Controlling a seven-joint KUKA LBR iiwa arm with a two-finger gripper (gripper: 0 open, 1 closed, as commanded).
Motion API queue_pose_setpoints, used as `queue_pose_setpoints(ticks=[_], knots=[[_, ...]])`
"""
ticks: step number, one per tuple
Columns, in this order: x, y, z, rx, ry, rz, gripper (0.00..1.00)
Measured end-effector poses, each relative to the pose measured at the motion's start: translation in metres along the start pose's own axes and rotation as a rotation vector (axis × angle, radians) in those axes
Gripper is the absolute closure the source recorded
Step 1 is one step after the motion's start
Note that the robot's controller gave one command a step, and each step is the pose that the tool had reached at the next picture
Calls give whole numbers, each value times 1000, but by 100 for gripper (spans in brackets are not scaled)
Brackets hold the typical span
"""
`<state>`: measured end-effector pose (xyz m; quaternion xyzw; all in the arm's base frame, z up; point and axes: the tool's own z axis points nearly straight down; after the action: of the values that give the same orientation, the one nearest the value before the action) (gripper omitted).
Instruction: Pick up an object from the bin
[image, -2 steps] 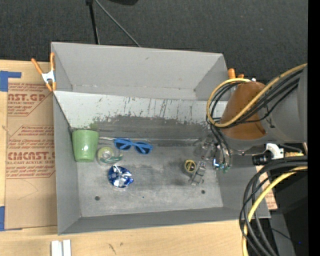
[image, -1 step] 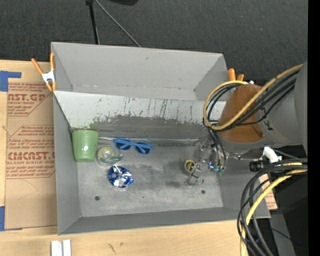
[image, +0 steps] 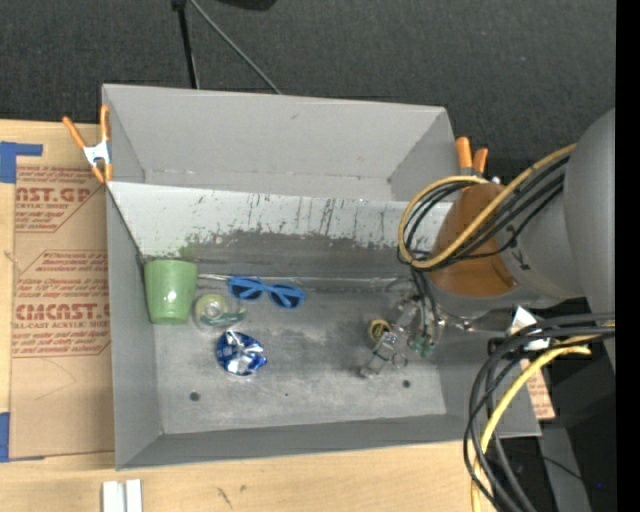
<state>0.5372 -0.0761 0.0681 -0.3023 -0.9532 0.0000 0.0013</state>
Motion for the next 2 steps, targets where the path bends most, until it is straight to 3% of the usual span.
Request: queue_pose_setpoints(ticks=[1, 2], knots=[[14, 12, -1, -1, 0, 234, 0], [14, 12, -2, 0, -1, 233, 100]])
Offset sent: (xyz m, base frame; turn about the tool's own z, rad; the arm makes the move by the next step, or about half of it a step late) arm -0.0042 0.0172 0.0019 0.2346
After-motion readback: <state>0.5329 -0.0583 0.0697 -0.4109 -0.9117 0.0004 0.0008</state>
